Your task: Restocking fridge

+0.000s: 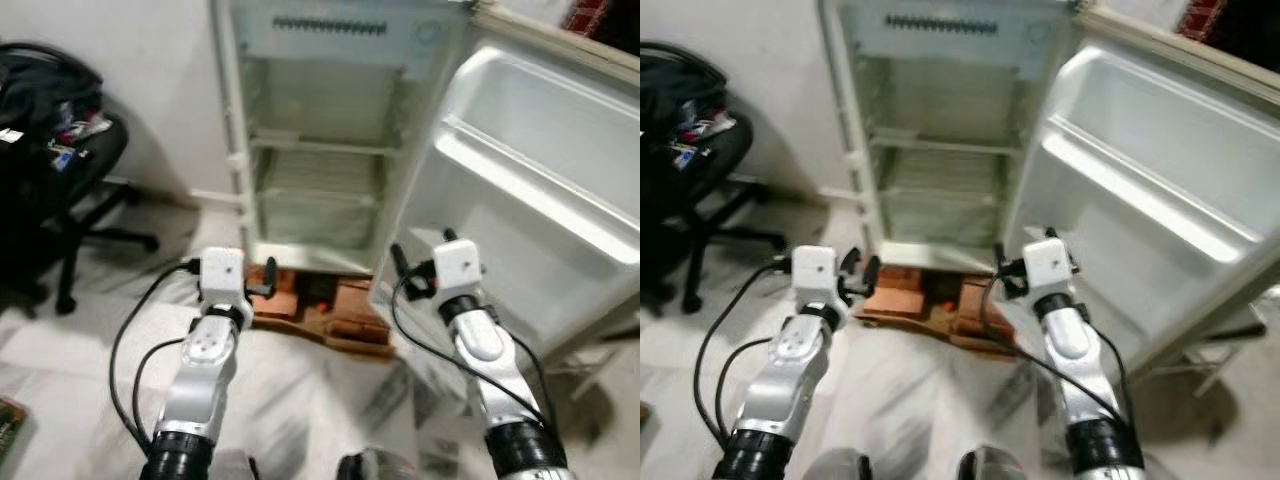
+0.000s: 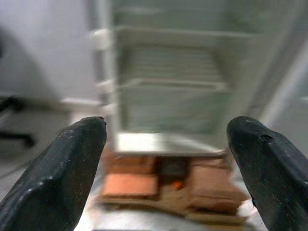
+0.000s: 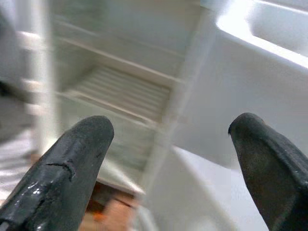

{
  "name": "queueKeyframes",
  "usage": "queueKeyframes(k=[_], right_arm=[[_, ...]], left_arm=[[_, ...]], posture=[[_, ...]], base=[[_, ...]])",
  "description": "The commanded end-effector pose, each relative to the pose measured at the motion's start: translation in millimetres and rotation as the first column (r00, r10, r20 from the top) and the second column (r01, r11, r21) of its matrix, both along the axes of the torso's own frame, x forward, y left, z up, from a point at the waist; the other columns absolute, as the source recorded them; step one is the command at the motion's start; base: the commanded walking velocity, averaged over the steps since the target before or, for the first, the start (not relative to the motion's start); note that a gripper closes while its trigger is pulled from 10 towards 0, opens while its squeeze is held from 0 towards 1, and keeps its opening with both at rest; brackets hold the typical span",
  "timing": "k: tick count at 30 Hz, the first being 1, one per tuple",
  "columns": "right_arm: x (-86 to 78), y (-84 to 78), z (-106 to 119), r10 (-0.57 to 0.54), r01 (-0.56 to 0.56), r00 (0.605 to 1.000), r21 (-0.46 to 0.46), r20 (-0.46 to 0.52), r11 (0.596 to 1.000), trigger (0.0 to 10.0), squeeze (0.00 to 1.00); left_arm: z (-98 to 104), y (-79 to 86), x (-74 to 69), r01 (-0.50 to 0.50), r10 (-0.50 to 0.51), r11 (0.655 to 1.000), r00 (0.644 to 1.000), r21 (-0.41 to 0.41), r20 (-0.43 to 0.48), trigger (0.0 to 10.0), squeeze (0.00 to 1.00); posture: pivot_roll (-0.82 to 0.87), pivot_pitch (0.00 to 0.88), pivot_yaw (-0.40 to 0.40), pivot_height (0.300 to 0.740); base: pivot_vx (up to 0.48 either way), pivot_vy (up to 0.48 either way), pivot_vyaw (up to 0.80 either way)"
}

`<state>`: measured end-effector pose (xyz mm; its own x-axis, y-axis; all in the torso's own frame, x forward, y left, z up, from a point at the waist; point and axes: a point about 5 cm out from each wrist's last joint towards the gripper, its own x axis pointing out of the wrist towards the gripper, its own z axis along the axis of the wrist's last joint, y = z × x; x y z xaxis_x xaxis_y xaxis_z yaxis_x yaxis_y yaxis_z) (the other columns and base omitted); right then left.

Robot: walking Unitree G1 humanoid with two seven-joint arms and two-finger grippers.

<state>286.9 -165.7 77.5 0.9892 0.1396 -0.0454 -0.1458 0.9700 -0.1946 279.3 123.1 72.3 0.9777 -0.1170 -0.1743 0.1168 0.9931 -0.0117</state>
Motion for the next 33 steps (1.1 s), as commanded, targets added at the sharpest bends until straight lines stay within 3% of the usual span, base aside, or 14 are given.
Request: queueKeyframes(k=[1, 8, 19, 23, 29, 33], right_arm=[[0.6, 7.9, -2.7, 0.024, -0.023, 1.0, 0.03, -0.015, 0.999, 10.0, 0.0], [-6.2, 18.5, -14.9, 0.147, -0.135, 0.984, 0.12, -0.099, 0.984, 10.0, 0.0], [-4.6, 20.2, -15.9, 0.175, -0.158, 0.977, 0.143, -0.119, 0.977, 10.0, 0.0], [-5.0, 20.5, -15.1, 0.188, -0.17, 0.975, 0.154, -0.114, 0.973, 10.0, 0.0], [-3.5, 19.3, -10.2, 0.191, -0.178, 0.978, 0.153, -0.081, 0.972, 10.0, 0.0], [-0.1, 16.0, -2.3, 0.144, -0.139, 0.989, 0.127, -0.027, 0.982, 10.0, 0.0]], left_arm=[[-0.5, 8.5, -1.0, -0.013, 0.012, 1.0, 1.0, 0.019, 0.002, 10.0, 0.0], [-2.7, 3.2, -3.7, 0.013, -0.013, 1.0, 1.0, -0.006, -0.014, 10.0, 0.0], [-2.3, 3.6, -1.9, 0.025, -0.024, 1.0, 1.0, 0.019, -0.018, 10.0, 0.0], [-1.9, 3.9, -1.8, 0.02, -0.02, 1.0, 1.0, 0.013, -0.011, 10.0, 0.0], [-0.5, 5.8, -1.0, 0.008, -0.008, 1.0, 1.0, -0.002, -0.003, 10.0, 0.0], [1.5, 7.8, -0.6, 0.001, 0.0, 1.0, 1.0, -0.023, 0.012, 10.0, 0.0]], posture=[[0.04, 0.039, -0.032, 0.74], [0.04, 0.037, -0.034, 0.74], [0.04, 0.05, -0.03, 0.74], [0.04, 0.051, -0.029, 0.74], [0.04, 0.05, -0.028, 0.74], [0.04, 0.051, -0.027, 0.74]], base=[[0.0, -0.48, 0.0], [-0.103, -0.412, 0.0], [-0.316, -0.333, 0.0], [0.0, -0.457, 0.0], [0.0, 0.0, 0.0], [0.0, 0.0, 0.8]])
